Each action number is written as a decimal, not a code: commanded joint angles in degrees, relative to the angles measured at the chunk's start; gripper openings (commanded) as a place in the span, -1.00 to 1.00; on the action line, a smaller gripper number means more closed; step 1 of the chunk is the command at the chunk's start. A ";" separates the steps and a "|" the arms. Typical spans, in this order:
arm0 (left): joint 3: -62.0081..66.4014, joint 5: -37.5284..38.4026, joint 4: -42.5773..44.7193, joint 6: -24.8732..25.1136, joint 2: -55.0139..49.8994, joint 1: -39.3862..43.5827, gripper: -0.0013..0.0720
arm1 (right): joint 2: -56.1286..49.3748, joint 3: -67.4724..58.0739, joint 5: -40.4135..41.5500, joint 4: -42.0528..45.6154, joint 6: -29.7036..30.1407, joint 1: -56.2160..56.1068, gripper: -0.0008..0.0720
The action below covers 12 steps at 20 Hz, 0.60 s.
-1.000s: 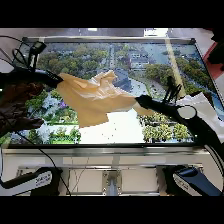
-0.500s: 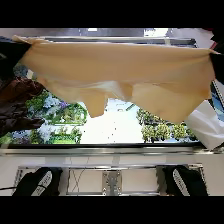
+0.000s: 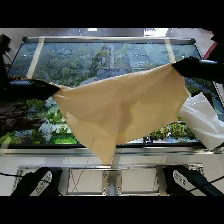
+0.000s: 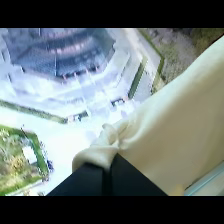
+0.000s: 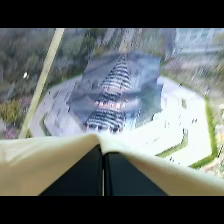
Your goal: Fold the shirts.
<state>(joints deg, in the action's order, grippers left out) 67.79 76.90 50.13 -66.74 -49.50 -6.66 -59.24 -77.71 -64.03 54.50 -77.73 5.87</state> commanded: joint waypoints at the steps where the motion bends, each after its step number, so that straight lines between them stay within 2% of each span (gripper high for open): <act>1: -15.30 -9.53 3.08 -0.76 -4.33 1.14 -0.94 | -13.86 4.66 1.53 -0.50 1.79 -6.32 -0.91; 5: -21.68 -19.98 3.74 -0.79 -11.02 3.96 -0.94 | -26.77 9.05 17.38 -0.31 2.99 -11.69 -0.89; 6: -21.66 -21.81 3.34 -0.79 -12.35 4.37 -0.94 | -28.79 9.01 21.51 -0.63 2.99 -12.17 -0.82; 8: -21.66 -25.09 2.56 -0.79 -13.73 4.59 -0.94 | -30.08 8.96 28.11 -0.90 2.99 -12.15 -0.38; 10: -21.66 -27.52 2.58 -0.76 -13.79 4.59 -0.94 | -28.92 7.23 27.58 2.82 2.99 -10.45 -0.37; 12: -21.62 -30.01 2.60 0.02 -13.79 4.57 -0.94 | -26.34 4.92 22.51 7.23 2.62 -7.34 -0.37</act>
<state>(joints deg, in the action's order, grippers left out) 46.70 52.12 52.80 -67.46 -62.46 -2.31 -86.41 -70.89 -40.75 56.53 -74.85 -3.77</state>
